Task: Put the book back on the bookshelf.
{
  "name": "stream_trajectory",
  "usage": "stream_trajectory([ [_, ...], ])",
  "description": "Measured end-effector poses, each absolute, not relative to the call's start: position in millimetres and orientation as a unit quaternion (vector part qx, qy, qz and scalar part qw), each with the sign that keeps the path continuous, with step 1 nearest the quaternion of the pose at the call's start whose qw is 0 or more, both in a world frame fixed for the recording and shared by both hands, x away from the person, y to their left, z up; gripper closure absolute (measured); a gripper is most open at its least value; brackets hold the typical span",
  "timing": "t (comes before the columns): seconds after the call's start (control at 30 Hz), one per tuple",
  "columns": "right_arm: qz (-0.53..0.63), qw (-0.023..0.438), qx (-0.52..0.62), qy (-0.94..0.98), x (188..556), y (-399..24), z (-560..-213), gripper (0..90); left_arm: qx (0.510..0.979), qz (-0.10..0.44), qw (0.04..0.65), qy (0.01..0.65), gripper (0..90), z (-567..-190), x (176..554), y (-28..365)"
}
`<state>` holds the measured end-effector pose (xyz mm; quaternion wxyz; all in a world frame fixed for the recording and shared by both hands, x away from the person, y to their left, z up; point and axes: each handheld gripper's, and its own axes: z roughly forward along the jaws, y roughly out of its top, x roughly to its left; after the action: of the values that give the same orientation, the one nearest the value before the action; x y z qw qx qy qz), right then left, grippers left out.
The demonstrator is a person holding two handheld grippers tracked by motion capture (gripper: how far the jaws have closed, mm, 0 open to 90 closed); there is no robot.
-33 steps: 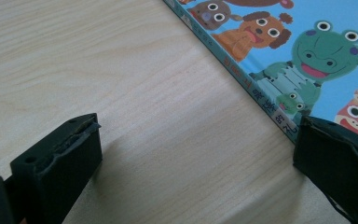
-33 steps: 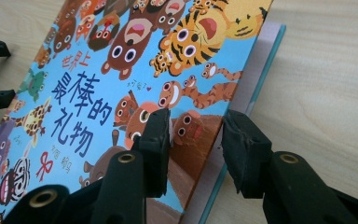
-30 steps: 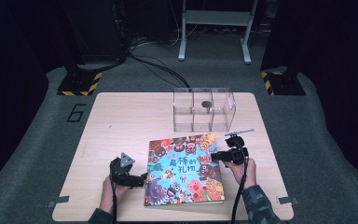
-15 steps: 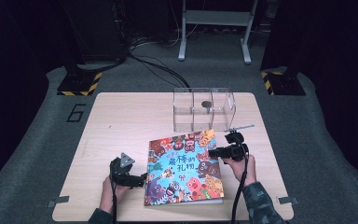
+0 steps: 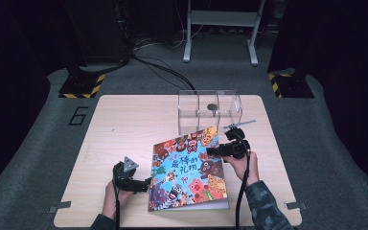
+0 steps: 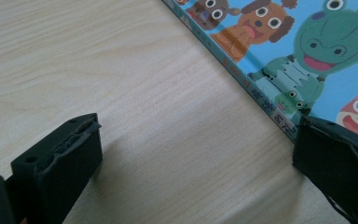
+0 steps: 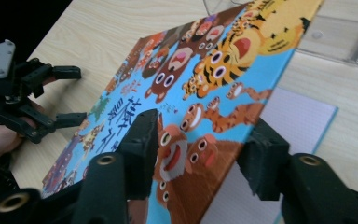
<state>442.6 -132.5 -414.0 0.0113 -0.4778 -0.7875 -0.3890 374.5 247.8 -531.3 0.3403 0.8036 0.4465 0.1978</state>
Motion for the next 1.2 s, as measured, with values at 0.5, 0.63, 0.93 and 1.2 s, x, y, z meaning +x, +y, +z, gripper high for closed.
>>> stream_trajectory([
  [0.5, -0.364, 0.027, -0.460, -0.809, 460, -104, -423, 36.8, 0.802, 0.199, 0.343, 0.447, 1.2, -532, 374, 248],
  [0.63, -0.362, 0.015, -0.459, -0.811, 459, -108, -426, 45.5, 0.802, 0.199, 0.343, 0.447, 1.2, -532, 374, 248],
  [0.93, -0.381, 0.018, -0.463, -0.800, 457, -115, -430, 49.7, 0.818, 0.190, 0.335, 0.427, 0.3, -530, 376, 252],
  [1.2, -0.385, 0.021, -0.468, -0.796, 456, -118, -435, 49.7, 0.787, 0.170, 0.377, 0.458, 0.0, -523, 378, 246],
])
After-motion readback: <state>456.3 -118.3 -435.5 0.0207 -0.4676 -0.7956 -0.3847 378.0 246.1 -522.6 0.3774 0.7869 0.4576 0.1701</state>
